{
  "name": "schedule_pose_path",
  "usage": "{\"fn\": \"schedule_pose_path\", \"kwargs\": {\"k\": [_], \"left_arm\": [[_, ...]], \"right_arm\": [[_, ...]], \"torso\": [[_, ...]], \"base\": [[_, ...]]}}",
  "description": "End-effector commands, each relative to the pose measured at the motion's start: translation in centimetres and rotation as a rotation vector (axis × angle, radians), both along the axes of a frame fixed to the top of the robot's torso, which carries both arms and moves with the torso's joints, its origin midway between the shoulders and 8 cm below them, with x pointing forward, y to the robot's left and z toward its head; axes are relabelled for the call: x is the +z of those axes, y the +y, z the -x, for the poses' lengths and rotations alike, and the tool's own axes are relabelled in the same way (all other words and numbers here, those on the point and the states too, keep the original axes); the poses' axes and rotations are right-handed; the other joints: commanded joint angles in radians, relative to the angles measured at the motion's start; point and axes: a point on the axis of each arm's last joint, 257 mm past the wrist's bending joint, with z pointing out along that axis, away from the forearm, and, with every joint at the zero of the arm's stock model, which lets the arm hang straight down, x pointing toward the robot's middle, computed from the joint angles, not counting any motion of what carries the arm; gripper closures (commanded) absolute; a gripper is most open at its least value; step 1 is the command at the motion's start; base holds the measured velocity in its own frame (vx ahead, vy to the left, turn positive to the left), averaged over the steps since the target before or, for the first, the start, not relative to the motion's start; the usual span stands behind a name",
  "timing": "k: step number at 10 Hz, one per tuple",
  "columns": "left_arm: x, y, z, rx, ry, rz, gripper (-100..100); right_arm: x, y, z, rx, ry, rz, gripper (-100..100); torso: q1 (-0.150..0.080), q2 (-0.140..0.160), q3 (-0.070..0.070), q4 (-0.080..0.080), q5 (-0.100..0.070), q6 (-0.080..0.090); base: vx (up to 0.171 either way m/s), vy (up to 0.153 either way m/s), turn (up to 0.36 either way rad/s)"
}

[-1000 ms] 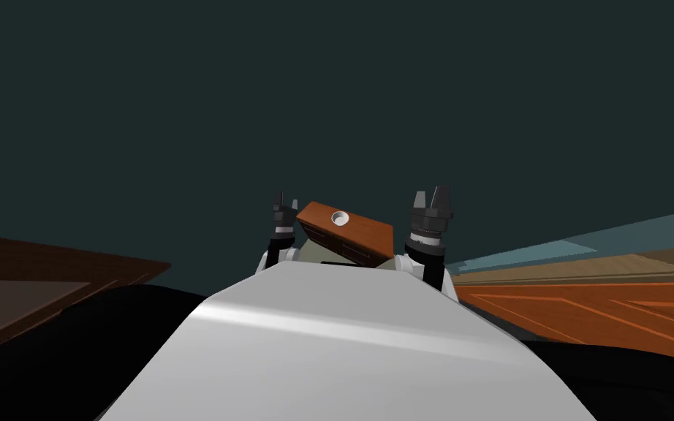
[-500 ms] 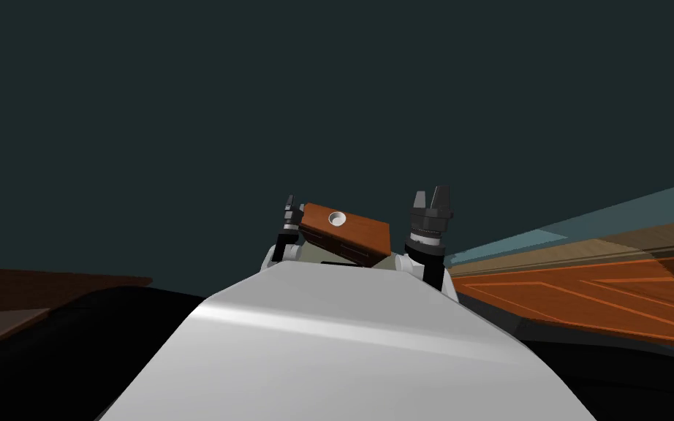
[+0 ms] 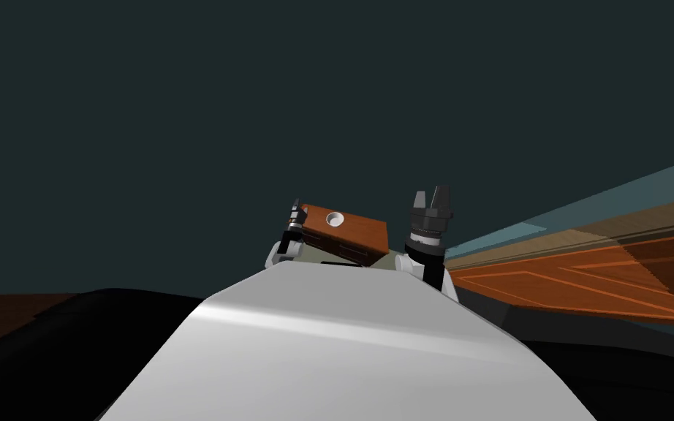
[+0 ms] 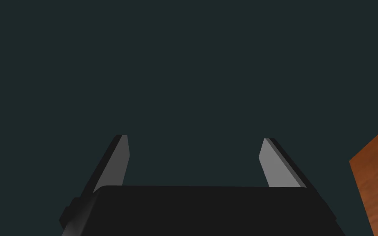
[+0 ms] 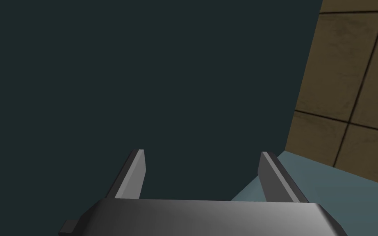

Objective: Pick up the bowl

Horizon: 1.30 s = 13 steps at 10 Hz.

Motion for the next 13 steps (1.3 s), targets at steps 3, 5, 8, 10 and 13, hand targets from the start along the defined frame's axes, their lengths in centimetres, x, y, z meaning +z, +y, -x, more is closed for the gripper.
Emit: {"fn": "schedule_pose_path", "kwargs": {"k": [3, 5, 8, 10, 13], "left_arm": [[-3.7, 0.2, -2.3, 0.002, 0.113, 0.009, -100], [-5.1, 0.3, -3.2, 0.003, 0.157, 0.013, -100], [-7.7, 0.5, -4.1, 0.008, 0.227, 0.019, -100], [-10.0, 0.5, -5.7, 0.010, 0.302, 0.028, -100], [-13.1, 0.8, -6.2, 0.021, 0.391, 0.034, -100]], "right_arm": [[0.0, 0.0, 0.0, 0.000, 0.000, 0.000, 0], [0.0, 0.0, 0.0, 0.000, 0.000, 0.000, 0], [0.0, 0.0, 0.0, 0.000, 0.000, 0.000, 0], [0.0, 0.0, 0.0, 0.000, 0.000, 0.000, 0], [0.0, 0.0, 0.0, 0.000, 0.000, 0.000, 0]], "torso": [[0.000, 0.000, 0.000, 0.000, 0.000, 0.000], [0.000, 0.000, 0.000, 0.000, 0.000, 0.000], [0.000, 0.000, 0.000, 0.000, 0.000, 0.000], [0.000, 0.000, 0.000, 0.000, 0.000, 0.000], [0.000, 0.000, 0.000, 0.000, 0.000, 0.000]], "base": [[0.006, 0.011, -0.101], [0.006, 0.011, -0.067], [0.006, 0.012, -0.084], [0.006, 0.015, -0.143], [0.005, 0.010, -0.055]]}}
